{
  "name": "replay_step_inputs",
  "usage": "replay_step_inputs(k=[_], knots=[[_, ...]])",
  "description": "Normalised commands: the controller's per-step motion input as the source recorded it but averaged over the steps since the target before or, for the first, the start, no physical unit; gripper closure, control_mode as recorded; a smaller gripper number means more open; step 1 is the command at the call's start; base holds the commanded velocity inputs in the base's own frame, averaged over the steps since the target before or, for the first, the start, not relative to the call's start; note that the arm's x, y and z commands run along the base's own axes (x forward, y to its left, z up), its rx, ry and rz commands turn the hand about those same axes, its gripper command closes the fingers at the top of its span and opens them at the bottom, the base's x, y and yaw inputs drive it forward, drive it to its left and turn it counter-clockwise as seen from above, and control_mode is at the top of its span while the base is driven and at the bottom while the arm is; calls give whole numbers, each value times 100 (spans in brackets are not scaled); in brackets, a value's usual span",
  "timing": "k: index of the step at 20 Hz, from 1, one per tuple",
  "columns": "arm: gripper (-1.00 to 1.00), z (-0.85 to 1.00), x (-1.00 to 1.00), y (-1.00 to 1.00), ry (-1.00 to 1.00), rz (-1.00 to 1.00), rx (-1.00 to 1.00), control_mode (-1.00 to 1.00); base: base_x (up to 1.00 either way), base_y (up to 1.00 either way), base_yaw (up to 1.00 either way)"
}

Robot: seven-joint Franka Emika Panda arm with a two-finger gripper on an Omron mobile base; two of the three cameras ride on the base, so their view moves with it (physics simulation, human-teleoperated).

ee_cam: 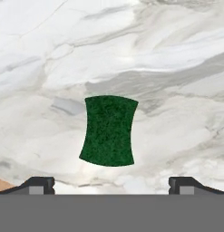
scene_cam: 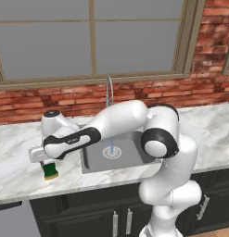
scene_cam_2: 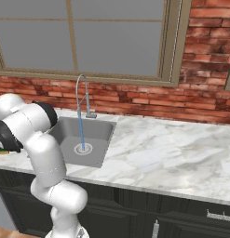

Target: Soak the sponge with water for a few seconds and then drop it inside the sink.

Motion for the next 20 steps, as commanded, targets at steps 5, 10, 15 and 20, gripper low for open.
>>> replay_step_inputs(k=[5, 10, 15, 20], knots=[[-100, 0, 11, 4, 0, 0, 0, -100, 0, 0, 0], [-100, -5, 8, 3, 0, 0, 0, -100, 0, 0, 0], [-100, -24, 7, 0, 1, 0, 0, -100, 0, 0, 0], [-100, -23, 3, 0, 1, 2, 0, -100, 0, 0, 0]])
